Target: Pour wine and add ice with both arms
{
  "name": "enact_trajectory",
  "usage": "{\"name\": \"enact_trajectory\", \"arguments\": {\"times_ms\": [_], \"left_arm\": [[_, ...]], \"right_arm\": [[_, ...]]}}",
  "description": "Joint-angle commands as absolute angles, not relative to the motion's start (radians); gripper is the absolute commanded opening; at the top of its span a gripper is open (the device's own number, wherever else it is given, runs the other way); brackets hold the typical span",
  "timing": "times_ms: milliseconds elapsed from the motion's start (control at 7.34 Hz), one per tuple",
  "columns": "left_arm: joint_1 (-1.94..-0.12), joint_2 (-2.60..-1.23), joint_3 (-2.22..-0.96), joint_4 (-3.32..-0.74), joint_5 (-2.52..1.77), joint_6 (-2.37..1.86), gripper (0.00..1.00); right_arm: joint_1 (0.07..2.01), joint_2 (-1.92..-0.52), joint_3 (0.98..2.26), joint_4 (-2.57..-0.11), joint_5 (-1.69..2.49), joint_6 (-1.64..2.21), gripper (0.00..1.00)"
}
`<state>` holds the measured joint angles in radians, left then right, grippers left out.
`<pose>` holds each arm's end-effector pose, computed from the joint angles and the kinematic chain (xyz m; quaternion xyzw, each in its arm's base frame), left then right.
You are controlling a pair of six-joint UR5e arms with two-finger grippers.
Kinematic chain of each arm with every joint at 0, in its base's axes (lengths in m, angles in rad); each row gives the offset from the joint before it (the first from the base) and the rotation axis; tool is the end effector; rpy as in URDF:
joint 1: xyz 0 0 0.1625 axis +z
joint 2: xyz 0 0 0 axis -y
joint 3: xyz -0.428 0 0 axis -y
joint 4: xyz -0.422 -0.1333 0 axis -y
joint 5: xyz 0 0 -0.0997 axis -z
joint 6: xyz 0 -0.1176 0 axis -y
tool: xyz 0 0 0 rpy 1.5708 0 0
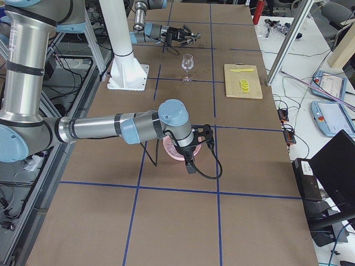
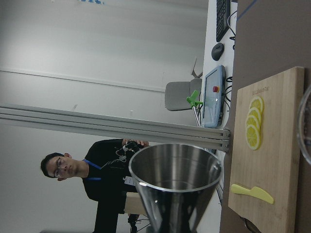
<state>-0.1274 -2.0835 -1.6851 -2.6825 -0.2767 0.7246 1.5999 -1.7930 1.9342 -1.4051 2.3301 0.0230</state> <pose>0.5308 -0.3164 0.1842 0.7074 -0.1498 0.2396 0.6479 0.0652 -0.4426 0.5718 0.1431 -0.3658 -0.0327 0.9190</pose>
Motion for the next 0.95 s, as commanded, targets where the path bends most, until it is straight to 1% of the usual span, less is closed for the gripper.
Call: {"name": "enact_trajectory", "arguments": {"times_ms": [0,272,545,817], "left_arm": [[-0.143,-1.976,-1.690,-2.894,-0.351,0.726,0.00],[-0.187,-1.896,-1.692,-3.007,-0.438,0.726,0.00],[-0.231,-1.734,-1.692,-3.197,-0.550,0.726,0.00],[-0.238,-1.581,-1.692,-3.353,-0.592,0.726,0.00]], "right_arm": [[1.600,-1.792,1.934,-1.404,2.330,0.021,1.00],[1.600,-1.792,1.936,-1.404,2.330,0.021,1.00],[1.600,-1.792,1.939,-1.404,2.330,0.021,1.00],[1.600,-1.792,1.939,-1.404,2.330,0.020,1.00]]}}
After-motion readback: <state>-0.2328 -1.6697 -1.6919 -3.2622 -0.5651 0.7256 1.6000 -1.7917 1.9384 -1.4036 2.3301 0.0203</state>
